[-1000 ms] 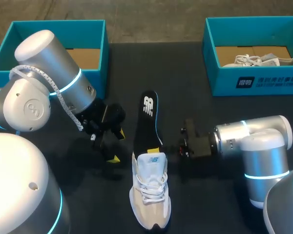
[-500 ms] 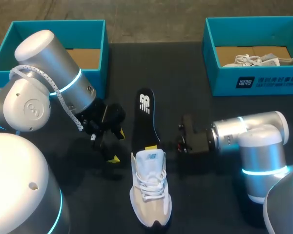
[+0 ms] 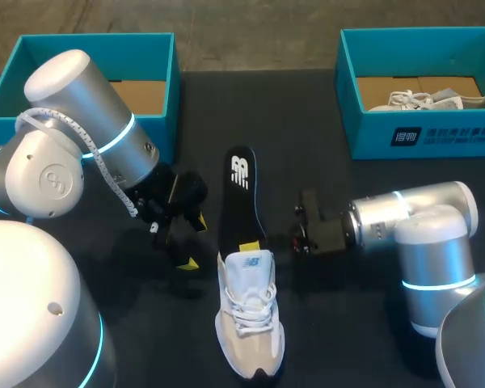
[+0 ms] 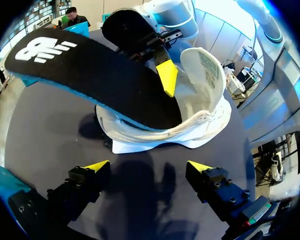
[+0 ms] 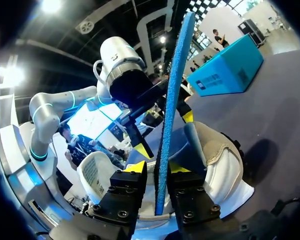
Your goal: Take the shoe out of the shoebox, open the shoe tongue, remove and reinsert the insole, then place the shoe into the shoebox
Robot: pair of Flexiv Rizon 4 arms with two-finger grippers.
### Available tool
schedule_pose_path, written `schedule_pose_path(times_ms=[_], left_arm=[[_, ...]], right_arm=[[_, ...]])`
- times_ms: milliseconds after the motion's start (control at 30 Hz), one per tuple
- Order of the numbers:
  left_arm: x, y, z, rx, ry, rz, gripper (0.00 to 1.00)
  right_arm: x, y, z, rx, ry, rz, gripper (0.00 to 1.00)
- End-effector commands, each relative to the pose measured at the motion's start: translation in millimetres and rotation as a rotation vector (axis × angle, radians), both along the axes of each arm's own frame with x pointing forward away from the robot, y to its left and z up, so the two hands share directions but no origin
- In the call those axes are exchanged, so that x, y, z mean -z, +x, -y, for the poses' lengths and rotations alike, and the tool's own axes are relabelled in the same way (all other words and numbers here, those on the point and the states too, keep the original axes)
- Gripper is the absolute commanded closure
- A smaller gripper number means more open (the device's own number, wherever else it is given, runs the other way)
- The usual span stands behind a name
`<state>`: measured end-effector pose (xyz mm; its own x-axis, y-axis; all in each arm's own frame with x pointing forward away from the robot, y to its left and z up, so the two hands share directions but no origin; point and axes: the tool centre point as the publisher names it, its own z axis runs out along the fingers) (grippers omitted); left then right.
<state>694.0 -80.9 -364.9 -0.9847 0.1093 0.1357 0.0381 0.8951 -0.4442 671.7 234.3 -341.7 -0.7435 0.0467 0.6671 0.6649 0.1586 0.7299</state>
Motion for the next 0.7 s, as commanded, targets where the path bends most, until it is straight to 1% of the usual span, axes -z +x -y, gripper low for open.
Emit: schedule_pose_path(times_ms=[33, 100, 267, 700], left_arm=[[0.4, -0.7, -0.6, 0.0, -0.001, 0.001, 0.0], [0.4, -0.7, -0.6, 0.0, -0.001, 0.001, 0.0], [0.4, -0.7, -0.6, 0.0, -0.001, 0.001, 0.0], [0.4, -0.7, -0.6, 0.0, -0.001, 0.001, 0.0]], right_arm=[[-3.0, -4.5, 0.3, 0.005, -0.008, 0.004, 0.73], [-4.5, -4.0, -0.6, 0.003, -0.011, 0.008, 0.71], [-8.5, 0.2, -3.7, -0.005, -0.012, 0.022, 0.63], [-22.7, 5.8, -13.1, -0.028, -0.024, 0.07, 0.62]])
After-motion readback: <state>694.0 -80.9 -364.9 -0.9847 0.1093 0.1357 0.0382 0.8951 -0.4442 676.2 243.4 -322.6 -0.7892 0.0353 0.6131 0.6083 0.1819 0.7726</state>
